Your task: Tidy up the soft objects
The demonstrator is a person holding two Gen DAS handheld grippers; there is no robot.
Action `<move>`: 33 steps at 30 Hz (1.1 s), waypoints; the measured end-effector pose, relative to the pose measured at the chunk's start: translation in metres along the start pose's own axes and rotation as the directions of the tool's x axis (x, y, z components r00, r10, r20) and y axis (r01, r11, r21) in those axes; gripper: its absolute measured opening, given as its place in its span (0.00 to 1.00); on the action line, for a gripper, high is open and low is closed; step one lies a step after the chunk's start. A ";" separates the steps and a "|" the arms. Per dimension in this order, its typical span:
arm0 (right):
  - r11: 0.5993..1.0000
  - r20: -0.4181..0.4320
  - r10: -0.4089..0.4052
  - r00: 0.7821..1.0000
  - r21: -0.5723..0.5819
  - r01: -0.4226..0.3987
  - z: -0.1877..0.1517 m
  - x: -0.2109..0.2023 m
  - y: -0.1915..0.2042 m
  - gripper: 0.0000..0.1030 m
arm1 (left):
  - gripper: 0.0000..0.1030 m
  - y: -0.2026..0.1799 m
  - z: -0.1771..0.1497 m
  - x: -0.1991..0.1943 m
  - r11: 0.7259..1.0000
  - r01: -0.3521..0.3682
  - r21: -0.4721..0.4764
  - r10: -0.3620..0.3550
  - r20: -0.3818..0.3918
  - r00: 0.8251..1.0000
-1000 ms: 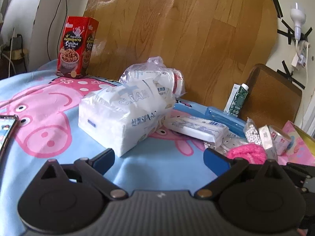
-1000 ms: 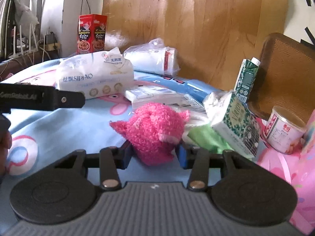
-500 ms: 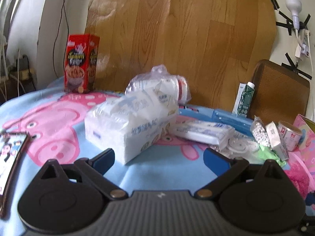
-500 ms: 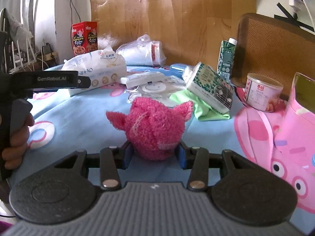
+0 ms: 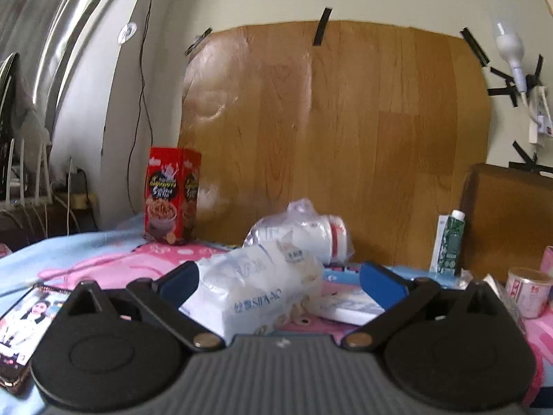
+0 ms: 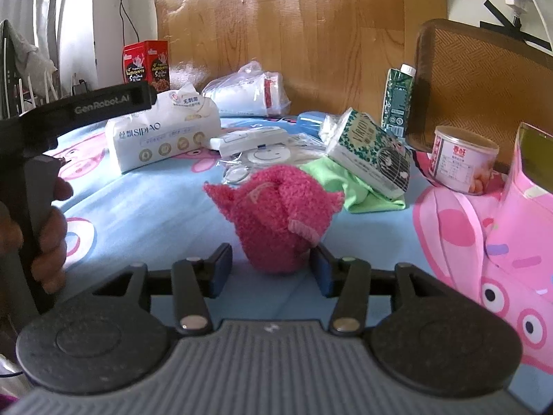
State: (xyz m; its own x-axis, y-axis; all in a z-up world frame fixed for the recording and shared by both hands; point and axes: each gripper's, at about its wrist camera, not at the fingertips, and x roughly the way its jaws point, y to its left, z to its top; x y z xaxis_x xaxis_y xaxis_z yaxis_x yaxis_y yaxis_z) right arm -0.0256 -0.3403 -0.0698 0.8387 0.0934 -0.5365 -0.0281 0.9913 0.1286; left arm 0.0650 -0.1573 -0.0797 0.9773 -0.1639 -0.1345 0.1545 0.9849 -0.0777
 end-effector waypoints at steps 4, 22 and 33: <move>1.000 -0.001 0.002 1.000 -0.002 -0.002 0.000 0.000 0.000 0.52 | 1.00 0.002 0.002 0.008 0.999 0.040 0.000 -0.040 -0.058 0.998; 1.000 -0.010 -0.013 1.000 -0.012 0.013 0.006 0.006 0.002 0.39 | 0.57 -0.037 -0.007 0.024 0.845 0.505 -0.176 -0.513 -0.530 0.675; 0.955 0.229 -0.286 0.930 0.144 0.259 0.022 -0.075 -0.076 0.36 | 0.35 -0.150 0.053 -0.010 0.639 0.751 -0.168 -0.737 -0.414 0.535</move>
State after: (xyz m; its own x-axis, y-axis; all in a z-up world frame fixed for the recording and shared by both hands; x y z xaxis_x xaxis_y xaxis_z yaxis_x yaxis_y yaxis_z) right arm -0.0743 -0.4251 -0.0212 0.9129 -0.2183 -0.3449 0.2684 0.9577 0.1041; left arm 0.0395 -0.3000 -0.0148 0.3487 -0.8362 -0.4233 0.8078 0.4972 -0.3167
